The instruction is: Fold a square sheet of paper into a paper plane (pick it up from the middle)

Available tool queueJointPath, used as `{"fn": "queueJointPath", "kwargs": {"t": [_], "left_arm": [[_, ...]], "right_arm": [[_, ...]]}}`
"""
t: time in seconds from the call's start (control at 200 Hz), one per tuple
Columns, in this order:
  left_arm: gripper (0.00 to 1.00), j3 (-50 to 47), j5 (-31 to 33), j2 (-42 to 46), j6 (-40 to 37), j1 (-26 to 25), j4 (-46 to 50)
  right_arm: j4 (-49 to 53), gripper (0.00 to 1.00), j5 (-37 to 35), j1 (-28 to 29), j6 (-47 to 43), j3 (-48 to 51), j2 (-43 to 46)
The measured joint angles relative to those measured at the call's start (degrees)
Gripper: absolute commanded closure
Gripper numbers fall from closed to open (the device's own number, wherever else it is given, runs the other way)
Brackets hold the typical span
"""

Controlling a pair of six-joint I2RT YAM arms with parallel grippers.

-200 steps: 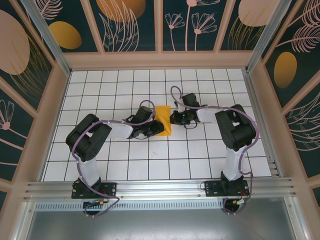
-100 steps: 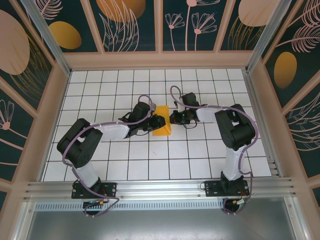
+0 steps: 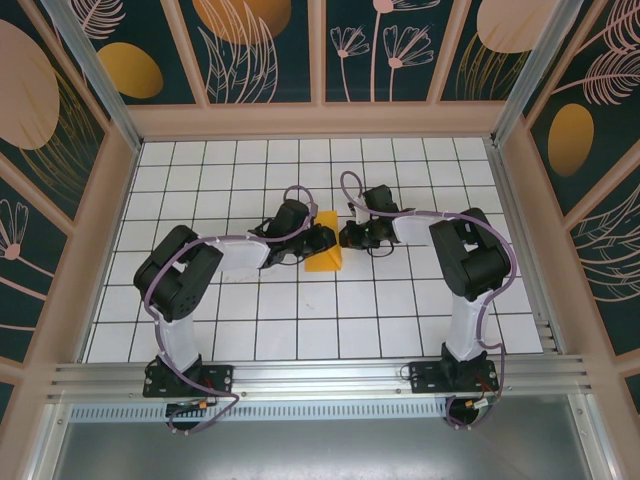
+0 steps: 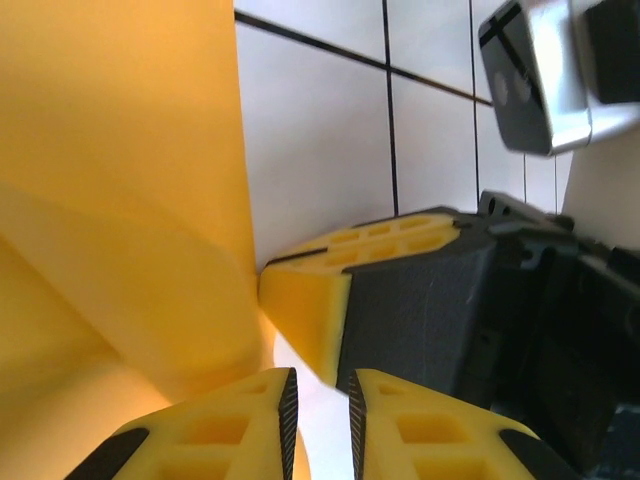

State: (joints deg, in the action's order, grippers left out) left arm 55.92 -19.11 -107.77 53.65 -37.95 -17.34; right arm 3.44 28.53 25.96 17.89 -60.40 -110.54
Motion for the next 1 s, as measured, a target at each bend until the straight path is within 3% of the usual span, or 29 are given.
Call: {"fn": "queueJointPath", "kwargs": {"t": [0.796,1.001], "left_arm": [[0.78,0.4,6.3,-2.3,0.8,0.0,1.7],[0.78,0.4,6.4,-2.3,1.6,0.0,1.7]], "right_arm": [[-0.4,0.82,1.5,-0.2,0.7,-0.1,-0.2],[-2.3,0.75,3.7,-1.2,3.5,0.5,0.2]]}}
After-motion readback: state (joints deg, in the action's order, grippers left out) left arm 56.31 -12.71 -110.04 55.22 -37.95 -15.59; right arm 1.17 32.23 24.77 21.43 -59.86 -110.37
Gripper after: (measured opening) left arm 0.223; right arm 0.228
